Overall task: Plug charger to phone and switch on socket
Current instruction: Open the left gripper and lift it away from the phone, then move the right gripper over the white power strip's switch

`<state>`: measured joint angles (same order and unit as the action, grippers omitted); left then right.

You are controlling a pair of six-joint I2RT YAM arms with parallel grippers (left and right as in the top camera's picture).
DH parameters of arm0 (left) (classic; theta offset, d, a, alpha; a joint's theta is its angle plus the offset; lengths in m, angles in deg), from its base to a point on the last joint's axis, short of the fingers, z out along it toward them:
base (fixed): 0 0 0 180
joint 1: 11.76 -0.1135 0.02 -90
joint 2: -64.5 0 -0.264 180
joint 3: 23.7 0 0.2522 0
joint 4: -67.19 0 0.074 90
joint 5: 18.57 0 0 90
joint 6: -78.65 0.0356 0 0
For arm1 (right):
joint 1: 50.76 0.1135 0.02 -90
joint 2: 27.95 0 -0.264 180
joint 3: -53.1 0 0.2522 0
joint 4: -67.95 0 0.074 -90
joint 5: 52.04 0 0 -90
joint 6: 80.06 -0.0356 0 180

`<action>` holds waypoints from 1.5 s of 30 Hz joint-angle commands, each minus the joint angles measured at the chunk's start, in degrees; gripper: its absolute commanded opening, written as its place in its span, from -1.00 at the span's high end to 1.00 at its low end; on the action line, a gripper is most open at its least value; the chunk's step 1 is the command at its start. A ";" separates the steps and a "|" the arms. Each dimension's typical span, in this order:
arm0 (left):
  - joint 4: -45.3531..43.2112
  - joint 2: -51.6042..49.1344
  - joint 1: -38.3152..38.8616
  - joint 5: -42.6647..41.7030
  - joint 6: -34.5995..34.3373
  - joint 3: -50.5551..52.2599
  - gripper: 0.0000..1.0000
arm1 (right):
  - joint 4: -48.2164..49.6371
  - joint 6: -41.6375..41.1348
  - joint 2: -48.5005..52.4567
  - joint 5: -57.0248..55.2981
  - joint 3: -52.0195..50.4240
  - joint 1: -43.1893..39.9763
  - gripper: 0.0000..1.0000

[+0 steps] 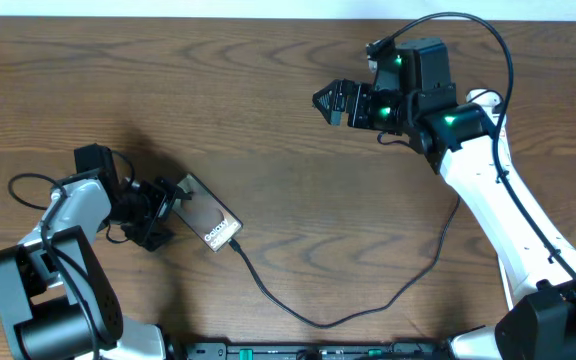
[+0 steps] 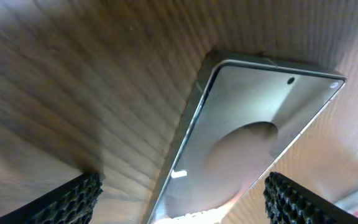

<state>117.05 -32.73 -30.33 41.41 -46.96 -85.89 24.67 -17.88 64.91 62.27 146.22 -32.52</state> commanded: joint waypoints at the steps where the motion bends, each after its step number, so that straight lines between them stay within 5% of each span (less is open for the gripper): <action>1: 1.51 -2.75 -1.11 27.30 5.64 5.11 -0.78 | -0.07 0.48 -0.70 -0.42 0.33 0.59 -0.99; 21: 2.27 26.29 -1.03 -6.03 20.63 -6.91 -0.78 | -0.90 1.79 -0.70 -0.42 0.33 0.55 -0.99; 33: 4.59 23.76 6.95 -0.98 25.00 -22.99 -0.79 | -0.94 3.26 -0.72 6.49 1.92 -5.33 -0.98; 39: 5.03 21.86 17.40 11.76 25.55 -24.79 -0.78 | -5.25 3.87 -0.72 11.23 8.39 -15.45 -0.99; 45: 4.66 21.79 19.63 14.08 25.51 -24.79 -0.78 | -13.44 9.46 -0.72 11.28 13.68 -27.50 -0.99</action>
<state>121.84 -10.94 -11.14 51.48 -22.66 -109.60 13.54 -13.00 64.91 72.46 157.12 -54.14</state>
